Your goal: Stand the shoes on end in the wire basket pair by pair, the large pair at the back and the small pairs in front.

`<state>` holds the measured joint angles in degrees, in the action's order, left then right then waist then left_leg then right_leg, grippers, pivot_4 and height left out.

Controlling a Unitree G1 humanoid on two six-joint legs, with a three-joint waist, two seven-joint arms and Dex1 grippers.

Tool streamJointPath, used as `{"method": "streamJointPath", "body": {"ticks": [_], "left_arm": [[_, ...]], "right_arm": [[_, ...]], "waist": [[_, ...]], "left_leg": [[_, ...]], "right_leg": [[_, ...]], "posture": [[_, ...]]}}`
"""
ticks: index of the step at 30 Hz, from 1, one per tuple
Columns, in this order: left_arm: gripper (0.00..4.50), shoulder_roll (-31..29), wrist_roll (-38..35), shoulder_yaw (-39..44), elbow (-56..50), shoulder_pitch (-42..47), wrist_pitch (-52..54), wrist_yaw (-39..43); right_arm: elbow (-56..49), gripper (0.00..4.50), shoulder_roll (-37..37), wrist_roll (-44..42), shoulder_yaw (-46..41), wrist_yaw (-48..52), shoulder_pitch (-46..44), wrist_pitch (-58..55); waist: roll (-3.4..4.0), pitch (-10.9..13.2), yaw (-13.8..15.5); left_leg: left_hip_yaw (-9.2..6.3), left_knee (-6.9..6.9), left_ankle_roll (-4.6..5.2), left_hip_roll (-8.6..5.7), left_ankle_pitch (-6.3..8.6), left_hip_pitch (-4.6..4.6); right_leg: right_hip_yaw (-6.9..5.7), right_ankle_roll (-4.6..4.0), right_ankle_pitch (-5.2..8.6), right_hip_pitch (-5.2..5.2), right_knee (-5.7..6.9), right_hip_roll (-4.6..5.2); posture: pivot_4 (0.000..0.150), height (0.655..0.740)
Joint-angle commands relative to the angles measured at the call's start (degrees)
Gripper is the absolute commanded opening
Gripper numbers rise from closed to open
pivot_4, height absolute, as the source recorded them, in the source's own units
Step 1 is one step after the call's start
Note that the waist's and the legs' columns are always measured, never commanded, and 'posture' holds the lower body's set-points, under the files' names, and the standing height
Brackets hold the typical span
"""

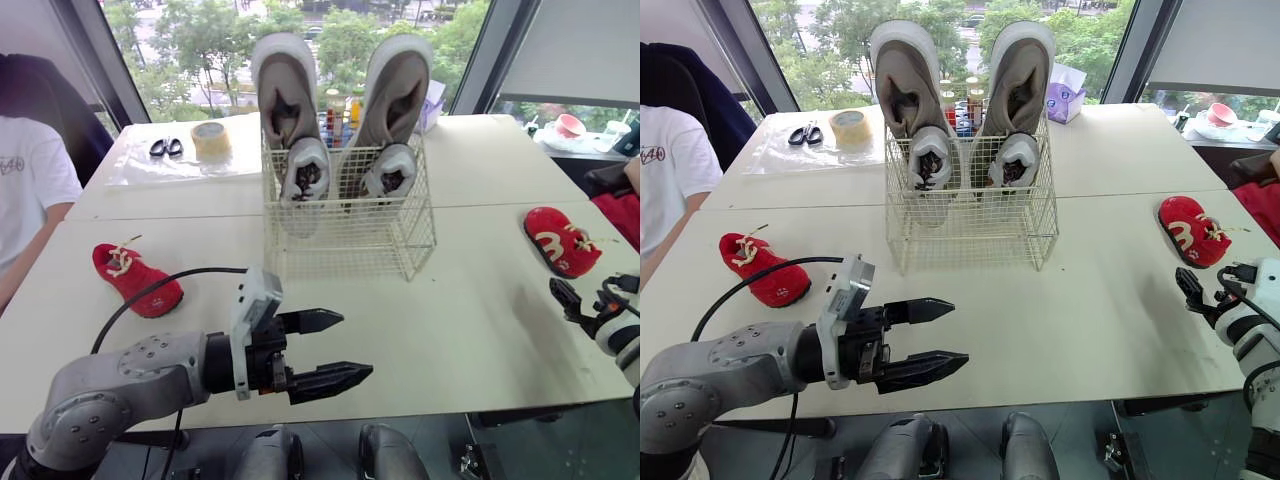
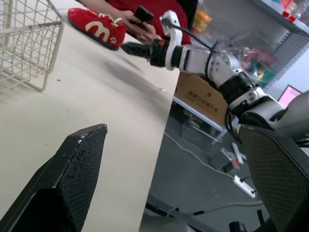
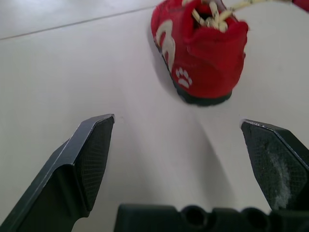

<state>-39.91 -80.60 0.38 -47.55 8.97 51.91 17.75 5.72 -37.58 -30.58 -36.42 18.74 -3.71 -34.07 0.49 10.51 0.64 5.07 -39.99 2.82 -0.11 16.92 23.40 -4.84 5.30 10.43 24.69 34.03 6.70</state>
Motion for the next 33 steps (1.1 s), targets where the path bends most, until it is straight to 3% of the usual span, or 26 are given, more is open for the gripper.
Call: {"method": "streamJointPath", "body": {"ticks": [1, 15, 23, 26, 29, 31, 33], "left_arm": [[4.46, -0.8, 0.26, 0.29, -0.75, 0.06, -1.53, 0.11], [4.46, -6.66, -0.63, 4.43, -2.7, -3.89, -3.67, -1.22], [4.46, -10.48, -3.28, 7.53, -3.5, -6.35, -4.8, -1.66], [4.5, -13.33, -5.15, 10.76, -3.2, -8.46, -4.78, -0.87], [4.5, -16.67, -8.0, 15.58, -0.85, -10.16, -4.46, 0.34], [4.5, -19.17, -7.76, 18.08, 1.37, -10.36, -3.63, 0.53], [4.5, -21.26, -5.97, 20.05, 3.82, -9.27, -3.36, 0.51]], "right_arm": [[6.2, 4.5, -1.16, 2.87, 0.96, 0.48, -4.55, 5.47], [53.89, 4.5, -6.78, 16.59, 10.71, 0.99, -31.81, 32.36], [66.0, 4.5, -7.12, 20.18, 13.41, -0.21, -38.47, 38.32], [67.28, 3.71, -7.02, 20.87, 13.92, 0.13, -39.52, 39.37], [67.62, 2.25, -6.43, 20.82, 13.97, 0.71, -40.63, 40.1], [67.47, 1.88, -5.86, 21.0, 14.3, 1.18, -41.02, 40.81], [66.8, 1.88, -5.28, 20.73, 14.28, 1.64, -41.19, 41.86]], "waist": [[0.0, 0.0, -0.18], [-0.02, 0.02, -0.67], [-0.03, 0.03, -1.45], [-0.02, 0.03, -1.58], [-0.01, 0.04, -1.61], [0.02, 0.06, -1.61], [0.02, 0.06, -1.64]], "left_leg": [[0.0, -0.01, 0.0, 0.0, 0.0, -0.01], [-0.01, -0.02, 0.0, -0.02, -0.02, -0.03], [-0.02, 0.0, -0.22, -0.02, -0.14, -0.03], [-0.01, 0.0, -0.27, -0.02, -0.16, -0.03], [-0.02, 0.0, -0.26, -0.02, -0.15, -0.03], [-0.03, 0.01, -0.18, -0.01, -0.1, -0.03], [-0.02, 0.01, -0.1, -0.01, -0.05, -0.03]], "right_leg": [[0.0, 0.0, 0.0, -0.01, 0.0, 0.0], [0.03, 0.0, 0.01, -0.04, -0.02, -0.02], [0.03, 0.02, 0.02, -0.04, -0.03, 0.0], [0.03, 0.02, 0.02, -0.04, -0.04, 0.01], [0.03, 0.02, 0.02, -0.03, -0.03, 0.01], [0.02, 0.02, 0.03, -0.03, -0.03, 0.01], [0.02, 0.02, 0.03, -0.02, -0.03, 0.0]], "posture": [[0.15, 0.74], [0.15, 0.74], [0.15, 0.74], [0.15, 0.74], [0.15, 0.74], [0.15, 0.74], [0.15, 0.74]]}}
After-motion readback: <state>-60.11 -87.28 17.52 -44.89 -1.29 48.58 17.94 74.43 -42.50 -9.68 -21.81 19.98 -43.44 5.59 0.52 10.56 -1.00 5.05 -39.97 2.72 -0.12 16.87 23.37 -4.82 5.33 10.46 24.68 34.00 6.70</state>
